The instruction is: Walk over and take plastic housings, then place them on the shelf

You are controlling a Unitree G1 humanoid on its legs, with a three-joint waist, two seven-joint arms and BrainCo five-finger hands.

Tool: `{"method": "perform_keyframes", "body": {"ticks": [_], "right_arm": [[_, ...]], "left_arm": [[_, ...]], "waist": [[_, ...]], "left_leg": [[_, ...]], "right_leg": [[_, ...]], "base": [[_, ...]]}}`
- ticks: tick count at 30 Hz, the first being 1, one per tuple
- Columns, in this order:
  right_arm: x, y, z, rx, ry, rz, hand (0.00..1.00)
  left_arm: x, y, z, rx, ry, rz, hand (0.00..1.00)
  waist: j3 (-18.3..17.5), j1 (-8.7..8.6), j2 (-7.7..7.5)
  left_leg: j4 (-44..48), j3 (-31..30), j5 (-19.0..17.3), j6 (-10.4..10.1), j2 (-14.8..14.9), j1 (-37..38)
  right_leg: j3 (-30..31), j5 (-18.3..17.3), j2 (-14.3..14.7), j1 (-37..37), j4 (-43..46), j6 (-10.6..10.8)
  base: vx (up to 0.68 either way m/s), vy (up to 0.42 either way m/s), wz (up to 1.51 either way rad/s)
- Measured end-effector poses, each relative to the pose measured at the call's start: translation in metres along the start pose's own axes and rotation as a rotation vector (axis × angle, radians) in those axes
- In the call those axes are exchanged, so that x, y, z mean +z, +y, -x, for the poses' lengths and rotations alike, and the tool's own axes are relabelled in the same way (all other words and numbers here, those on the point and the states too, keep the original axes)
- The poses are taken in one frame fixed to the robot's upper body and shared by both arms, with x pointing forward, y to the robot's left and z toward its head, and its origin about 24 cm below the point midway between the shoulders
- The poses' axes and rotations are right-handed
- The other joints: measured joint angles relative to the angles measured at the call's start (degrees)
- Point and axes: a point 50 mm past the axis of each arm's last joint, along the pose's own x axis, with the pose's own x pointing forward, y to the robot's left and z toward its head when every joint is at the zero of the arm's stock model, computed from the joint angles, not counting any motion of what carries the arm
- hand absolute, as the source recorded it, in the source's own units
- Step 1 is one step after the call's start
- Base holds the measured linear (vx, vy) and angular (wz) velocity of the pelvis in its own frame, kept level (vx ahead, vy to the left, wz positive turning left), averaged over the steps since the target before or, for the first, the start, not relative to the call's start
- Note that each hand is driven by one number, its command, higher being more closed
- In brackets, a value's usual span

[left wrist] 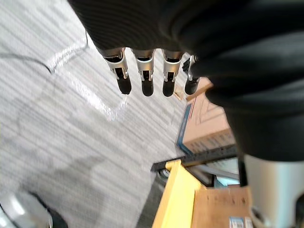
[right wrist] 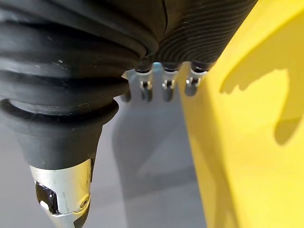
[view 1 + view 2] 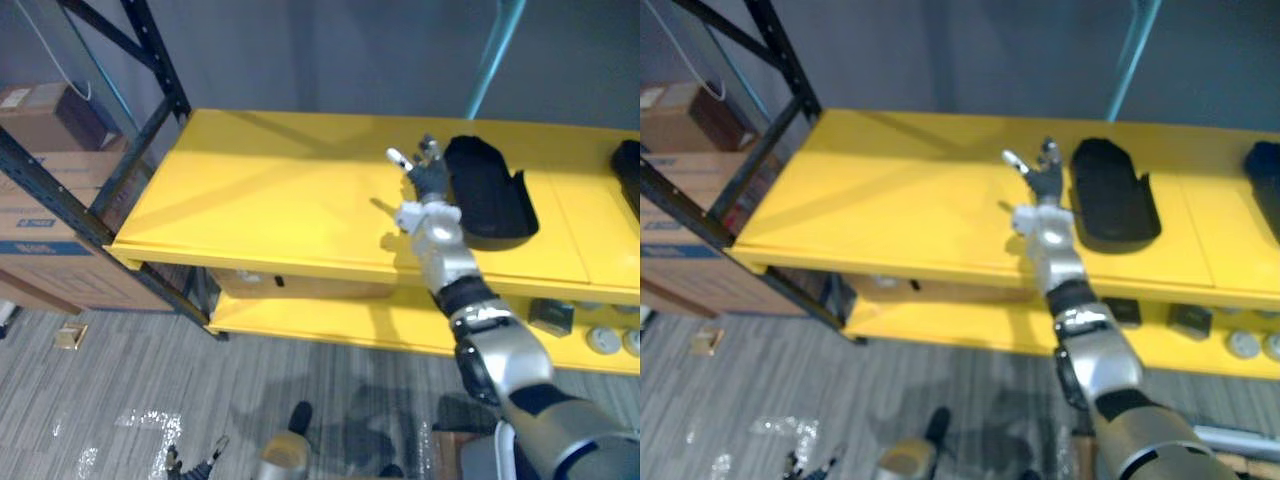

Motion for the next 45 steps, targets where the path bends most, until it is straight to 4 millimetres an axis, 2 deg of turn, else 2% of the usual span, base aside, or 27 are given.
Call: {"method": "perform_keyframes", "body": {"ticks": [4, 6, 8, 12, 22, 26, 28, 30, 31, 33, 37, 39, 42, 45], "right_arm": [[0.002, -0.023, -0.007, -0.078, 0.044, -0.007, 0.00], [0.020, -0.045, -0.014, -0.128, 0.018, -0.007, 0.00], [0.029, -0.060, -0.016, -0.161, 0.000, -0.012, 0.00], [0.039, -0.083, -0.018, -0.205, -0.005, -0.018, 0.00], [0.039, -0.098, -0.017, -0.237, 0.018, -0.127, 0.00], [0.043, -0.101, -0.018, -0.191, -0.004, -0.131, 0.00], [0.047, -0.099, -0.018, -0.166, -0.042, -0.128, 0.00], [0.061, -0.094, -0.018, -0.153, -0.163, -0.093, 0.00], [0.072, -0.091, -0.017, -0.147, -0.246, -0.083, 0.00], [0.109, -0.079, -0.012, -0.125, -0.484, -0.074, 0.00], [0.148, -0.056, -0.001, -0.018, -0.710, -0.078, 0.00], [0.149, -0.042, 0.000, 0.066, -0.720, -0.066, 0.00], [0.134, -0.009, 0.001, 0.237, -0.661, -0.078, 0.00], [0.116, 0.007, 0.002, 0.345, -0.575, -0.093, 0.00]], "left_arm": [[0.001, -0.005, -0.003, -0.035, 0.007, 0.014, 0.00], [0.001, -0.012, -0.001, -0.082, 0.007, 0.008, 0.00], [0.000, -0.011, -0.001, -0.082, 0.015, 0.007, 0.00], [-0.001, -0.011, -0.001, -0.103, 0.021, 0.002, 0.00], [-0.002, -0.013, -0.001, -0.122, 0.027, 0.004, 0.00], [-0.001, -0.011, -0.001, -0.121, 0.025, 0.001, 0.00], [-0.001, -0.011, -0.002, -0.124, 0.024, 0.000, 0.00], [-0.001, -0.011, -0.002, -0.125, 0.020, 0.001, 0.00], [-0.001, -0.011, -0.001, -0.126, 0.021, 0.001, 0.00], [-0.001, -0.011, -0.002, -0.129, 0.021, 0.000, 0.00], [-0.006, -0.011, -0.001, -0.153, 0.041, -0.010, 0.00], [-0.011, -0.009, 0.000, -0.161, 0.060, -0.026, 0.00], [-0.014, -0.007, 0.000, -0.163, 0.070, -0.038, 0.00], [-0.014, -0.007, 0.000, -0.161, 0.069, -0.040, 0.00]], "waist": [[0.4, 0.05, 0.37], [1.8, -0.14, 1.33], [2.4, -0.12, 1.64], [2.7, -0.18, 2.06], [3.0, -0.70, 2.04], [4.5, -0.88, 1.95], [4.7, -0.83, 1.95], [4.7, -0.60, 1.95], [4.8, -0.54, 2.00], [4.9, -0.64, 2.09], [4.9, -0.97, 2.09], [4.9, -1.05, 2.02], [5.2, -1.01, 1.40], [5.2, -1.19, 1.33]], "left_leg": [[0.0, -0.4, 0.0, 0.0, -0.3, 0.0], [0.0, -1.4, 0.1, 0.0, -0.3, 0.0], [0.0, -1.7, 0.1, -0.1, -0.2, 0.0], [0.0, -1.9, 0.1, -0.1, 0.0, 0.0], [0.0, -1.5, 0.1, -0.1, 0.4, 0.2], [0.0, -1.3, 0.1, -0.1, 0.4, 0.3], [0.0, -1.1, 0.1, -0.1, 0.4, 0.2], [0.0, -0.6, 0.1, -0.1, 0.5, 0.2], [0.0, -0.4, 0.1, -0.1, 0.5, 0.1], [0.0, -0.1, 0.1, -0.1, 0.5, 0.2], [0.0, 0.2, 0.1, -0.1, 0.7, 0.4], [0.0, 0.7, 0.0, -0.1, 0.9, 0.8], [0.0, 2.9, -0.3, -0.3, 1.8, 1.9], [0.0, 3.4, -0.3, -0.3, 2.1, 2.3]], "right_leg": [[-0.5, 0.1, -0.1, 0.2, 0.1, 0.2], [-1.2, -0.4, -0.3, 0.5, 0.6, 0.4], [-1.6, -1.0, -0.3, 0.4, 1.4, 0.4], [-1.9, -2.0, -0.3, 0.1, 2.5, 0.3], [-1.1, -3.3, -0.6, -1.2, 5.1, 0.0], [-0.6, -3.5, -0.9, -1.8, 6.0, 0.0], [-0.4, -3.5, -0.9, -2.0, 6.2, 0.0], [0.1, -3.6, -0.9, -2.4, 6.3, 0.0], [0.2, -3.6, -0.9, -2.5, 6.4, 0.0], [0.3, -3.6, -1.0, -2.5, 6.4, 0.0], [0.6, -3.6, -0.8, -2.6, 6.4, -0.1], [1.4, -3.5, -0.7, -2.6, 6.4, -0.1], [3.5, -3.1, 0.1, -2.6, 5.8, -0.6], [4.2, -2.7, 0.5, -2.5, 5.5, -0.8]], "base": [[0.04, -0.017, 0.07], [0.01, -0.012, 0.17], [0.01, -0.023, 0.11], [0.01, -0.014, 0.03], [0.00, -0.004, -0.02], [-0.02, 0.008, -0.06], [0.00, 0.002, -0.05], [0.02, -0.001, -0.09], [0.02, 0.000, -0.09], [0.01, 0.000, -0.03], [0.00, -0.001, -0.03], [-0.02, -0.005, -0.20], [-0.02, -0.013, -0.35], [-0.03, -0.007, -0.17]]}}
